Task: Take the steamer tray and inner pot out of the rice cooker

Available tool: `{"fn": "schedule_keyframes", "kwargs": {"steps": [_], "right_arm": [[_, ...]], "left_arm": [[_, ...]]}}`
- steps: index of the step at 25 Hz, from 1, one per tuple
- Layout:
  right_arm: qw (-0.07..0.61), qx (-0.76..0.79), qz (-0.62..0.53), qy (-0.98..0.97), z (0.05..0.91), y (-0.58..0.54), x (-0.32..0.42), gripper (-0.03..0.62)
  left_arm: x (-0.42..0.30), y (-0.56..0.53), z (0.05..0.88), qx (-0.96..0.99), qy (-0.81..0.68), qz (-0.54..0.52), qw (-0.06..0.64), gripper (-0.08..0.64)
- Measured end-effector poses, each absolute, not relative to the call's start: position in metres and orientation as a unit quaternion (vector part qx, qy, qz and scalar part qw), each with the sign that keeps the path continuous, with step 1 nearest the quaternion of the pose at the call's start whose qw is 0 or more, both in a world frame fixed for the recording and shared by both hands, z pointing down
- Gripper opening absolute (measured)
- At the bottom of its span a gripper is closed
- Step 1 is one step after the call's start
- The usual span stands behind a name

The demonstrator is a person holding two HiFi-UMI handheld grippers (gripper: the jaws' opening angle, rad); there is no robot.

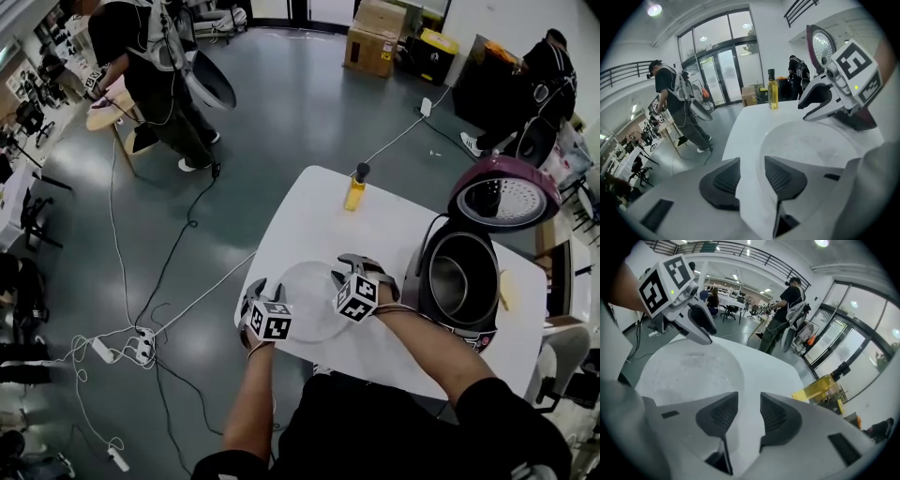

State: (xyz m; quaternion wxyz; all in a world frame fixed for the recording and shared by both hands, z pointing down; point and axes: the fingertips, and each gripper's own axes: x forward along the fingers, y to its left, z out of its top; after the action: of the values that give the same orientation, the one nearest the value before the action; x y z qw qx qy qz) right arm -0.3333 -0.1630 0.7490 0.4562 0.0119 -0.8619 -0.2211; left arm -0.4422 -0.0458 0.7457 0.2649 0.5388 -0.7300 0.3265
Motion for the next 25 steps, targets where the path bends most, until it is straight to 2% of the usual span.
{"fn": "schedule_keyframes", "kwargs": {"steps": [2, 7, 11, 15, 21, 25], "right_arm": [[0.434, 0.017, -0.221, -0.873, 0.725, -0.164, -0.344, 0.166], [0.350, 0.050, -0.243, -0.903, 0.630, -0.168, -0.352, 0.209], [0.280, 0.098, -0.241, -0.924, 0.551, -0.186, -0.323, 0.277], [0.211, 0.140, -0.223, -0.941, 0.485, -0.202, -0.275, 0.330], [0.171, 0.197, -0.180, -0.949, 0.438, -0.218, -0.189, 0.351], [0.180, 0.232, -0.094, -0.951, 0.440, -0.239, -0.131, 0.351]], "left_arm": [[-0.448, -0.048, 0.727, 0.539, -0.739, 0.316, 0.251, 0.219], [-0.437, -0.074, 0.644, 0.555, -0.759, 0.291, 0.178, 0.300], [-0.409, -0.102, 0.575, 0.568, -0.762, 0.294, 0.099, 0.351], [-0.369, -0.126, 0.524, 0.602, -0.752, 0.264, 0.061, 0.414], [-0.287, -0.158, 0.481, 0.684, -0.702, 0.189, 0.059, 0.462], [-0.239, -0.182, 0.482, 0.710, -0.671, 0.208, 0.045, 0.469]]}}
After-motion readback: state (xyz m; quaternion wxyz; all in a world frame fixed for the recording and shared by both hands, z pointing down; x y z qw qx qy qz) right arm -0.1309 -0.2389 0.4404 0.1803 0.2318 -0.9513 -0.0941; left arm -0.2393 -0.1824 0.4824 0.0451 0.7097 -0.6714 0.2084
